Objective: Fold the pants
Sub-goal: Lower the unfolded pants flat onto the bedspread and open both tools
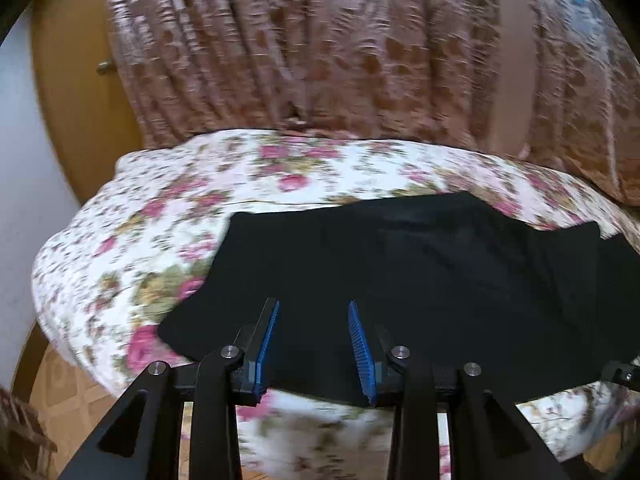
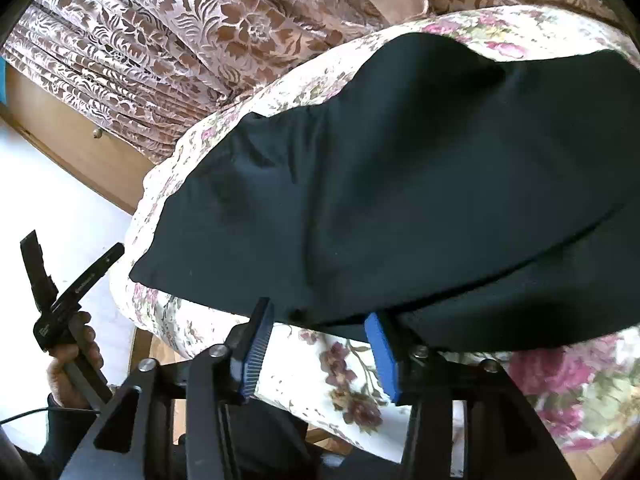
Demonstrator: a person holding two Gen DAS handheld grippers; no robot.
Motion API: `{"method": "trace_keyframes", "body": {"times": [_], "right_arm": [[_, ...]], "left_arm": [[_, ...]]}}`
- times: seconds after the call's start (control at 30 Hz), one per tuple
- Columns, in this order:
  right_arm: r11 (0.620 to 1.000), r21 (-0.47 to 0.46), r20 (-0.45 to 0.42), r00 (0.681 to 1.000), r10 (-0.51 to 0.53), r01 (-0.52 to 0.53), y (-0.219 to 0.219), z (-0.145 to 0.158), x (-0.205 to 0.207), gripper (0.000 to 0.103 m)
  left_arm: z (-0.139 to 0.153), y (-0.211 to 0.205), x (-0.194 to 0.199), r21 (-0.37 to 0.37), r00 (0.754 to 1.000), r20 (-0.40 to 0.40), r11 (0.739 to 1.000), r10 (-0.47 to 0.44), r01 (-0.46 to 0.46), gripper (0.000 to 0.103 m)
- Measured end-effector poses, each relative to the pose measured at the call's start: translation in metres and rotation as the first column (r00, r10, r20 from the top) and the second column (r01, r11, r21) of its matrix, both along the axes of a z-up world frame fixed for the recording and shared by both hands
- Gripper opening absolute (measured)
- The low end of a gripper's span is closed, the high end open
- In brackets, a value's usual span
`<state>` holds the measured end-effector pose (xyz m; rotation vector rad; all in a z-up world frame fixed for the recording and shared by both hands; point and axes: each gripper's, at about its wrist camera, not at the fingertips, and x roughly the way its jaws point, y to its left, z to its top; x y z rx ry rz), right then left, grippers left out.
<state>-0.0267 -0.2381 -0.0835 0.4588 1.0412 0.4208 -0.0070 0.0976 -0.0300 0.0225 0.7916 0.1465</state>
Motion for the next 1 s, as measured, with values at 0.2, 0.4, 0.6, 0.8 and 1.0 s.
{"method": "trace_keyframes", "body": {"times": [0.2,0.4,0.6,0.8,1.0], "right_arm": [[0.998,-0.025,0.015,0.999,-0.051,0.052,-0.02,0.011,-0.012,0.054],[0.992,-0.035,0.023,0.993,-0.12,0.12,-0.048,0.019,-0.023,0.055],[0.981,-0.035,0.027,0.981,-0.192,0.193,-0.078,0.023,-0.028,0.055],[0.957,-0.13,0.057,0.965,-0.256,0.261,-0.097,0.035,-0.018,0.063],[0.794,-0.47,0.228,0.922,-0.313,0.385,-0.094,0.072,0.001,0.068]], "left_arm": [[0.002,-0.04,0.008,-0.008,0.995,0.006,0.995,-0.096,0.096,0.035],[0.0,-0.067,0.017,0.004,0.987,-0.004,0.987,-0.16,0.16,0.035],[-0.003,-0.087,0.025,0.02,0.978,-0.02,0.978,-0.209,0.209,0.035],[-0.016,-0.102,0.036,0.0,0.97,-0.057,0.972,-0.236,0.237,0.035],[-0.034,-0.115,0.044,-0.011,0.961,-0.116,0.968,-0.252,0.252,0.035]]}}
